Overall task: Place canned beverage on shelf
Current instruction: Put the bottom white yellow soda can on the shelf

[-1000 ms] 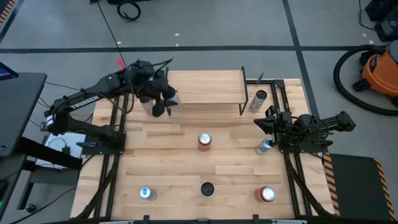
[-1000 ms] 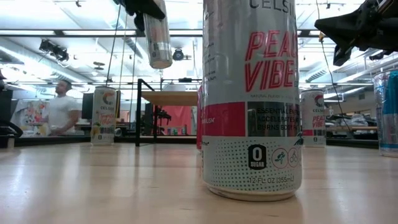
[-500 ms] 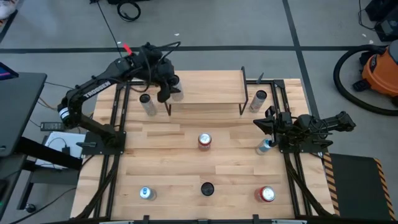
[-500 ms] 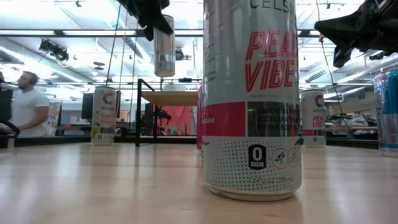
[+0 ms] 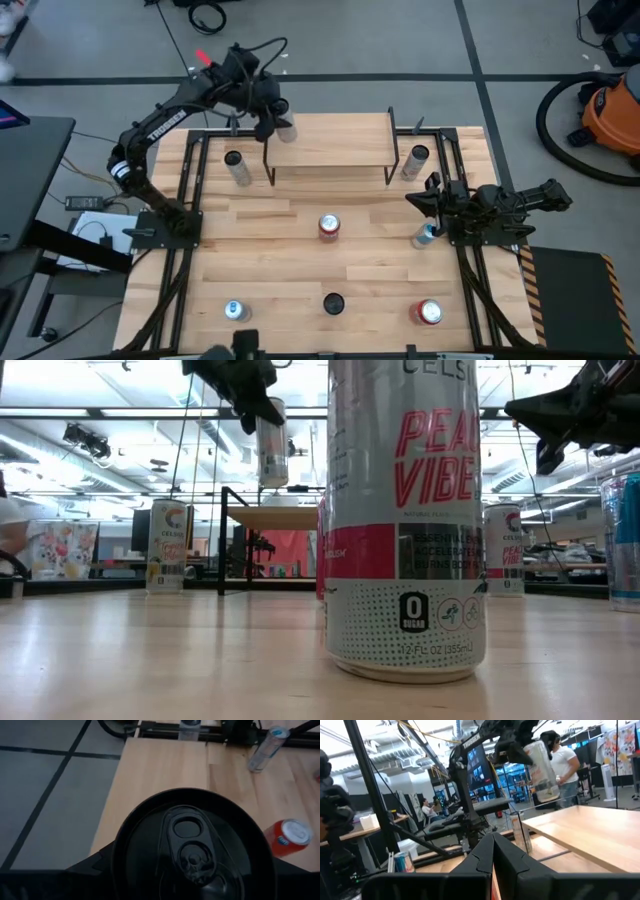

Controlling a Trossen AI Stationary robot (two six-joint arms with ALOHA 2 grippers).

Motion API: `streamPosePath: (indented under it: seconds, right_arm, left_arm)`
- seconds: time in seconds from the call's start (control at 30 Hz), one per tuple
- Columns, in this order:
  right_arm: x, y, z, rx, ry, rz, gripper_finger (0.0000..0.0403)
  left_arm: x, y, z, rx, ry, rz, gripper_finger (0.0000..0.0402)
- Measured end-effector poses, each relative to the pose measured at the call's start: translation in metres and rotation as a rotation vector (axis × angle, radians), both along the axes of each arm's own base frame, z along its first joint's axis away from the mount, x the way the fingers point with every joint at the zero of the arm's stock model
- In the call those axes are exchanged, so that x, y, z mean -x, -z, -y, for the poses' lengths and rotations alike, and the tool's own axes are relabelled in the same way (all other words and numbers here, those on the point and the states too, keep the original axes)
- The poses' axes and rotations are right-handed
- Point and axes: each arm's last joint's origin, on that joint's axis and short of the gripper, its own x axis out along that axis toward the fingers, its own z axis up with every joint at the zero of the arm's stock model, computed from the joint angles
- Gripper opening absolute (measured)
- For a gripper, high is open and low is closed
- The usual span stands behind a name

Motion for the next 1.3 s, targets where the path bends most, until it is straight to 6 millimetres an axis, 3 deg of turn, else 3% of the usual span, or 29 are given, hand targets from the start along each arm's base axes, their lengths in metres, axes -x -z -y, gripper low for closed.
streamPosePath:
  seconds: [0.63,1.3]
  right_arm:
    - [0.000,0.001,0.000,0.001,0.002,-0.006,0.0016]
    - [0.000,0.001,0.000,0.001,0.002,-0.006,0.0016]
  left_arm:
    - [0.006,0.036,-0.055,0.034,0.005,-0.060,0.0256]
    - [0.003,0.038,-0.055,0.050,0.014,-0.052,0.0266]
